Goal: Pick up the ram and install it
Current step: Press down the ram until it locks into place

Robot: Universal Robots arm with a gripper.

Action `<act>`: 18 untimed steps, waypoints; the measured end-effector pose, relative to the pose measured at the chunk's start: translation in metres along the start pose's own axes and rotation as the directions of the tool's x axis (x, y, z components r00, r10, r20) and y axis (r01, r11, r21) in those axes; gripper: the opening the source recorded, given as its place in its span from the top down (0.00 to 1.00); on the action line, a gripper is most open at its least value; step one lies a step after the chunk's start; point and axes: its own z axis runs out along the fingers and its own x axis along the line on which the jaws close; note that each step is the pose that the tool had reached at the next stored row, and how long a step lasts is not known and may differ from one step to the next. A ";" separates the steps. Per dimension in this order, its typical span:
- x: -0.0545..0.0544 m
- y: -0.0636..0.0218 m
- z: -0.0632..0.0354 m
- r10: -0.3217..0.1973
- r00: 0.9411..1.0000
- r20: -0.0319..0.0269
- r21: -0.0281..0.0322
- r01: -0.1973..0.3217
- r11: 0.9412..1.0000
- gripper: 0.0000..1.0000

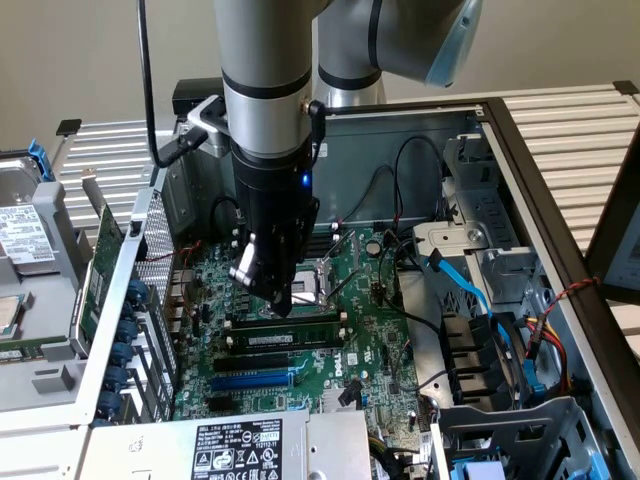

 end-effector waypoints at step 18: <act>0.000 0.0000 0.0001 0.214 0.977 -0.007 0.014 -0.214 0.977 0.89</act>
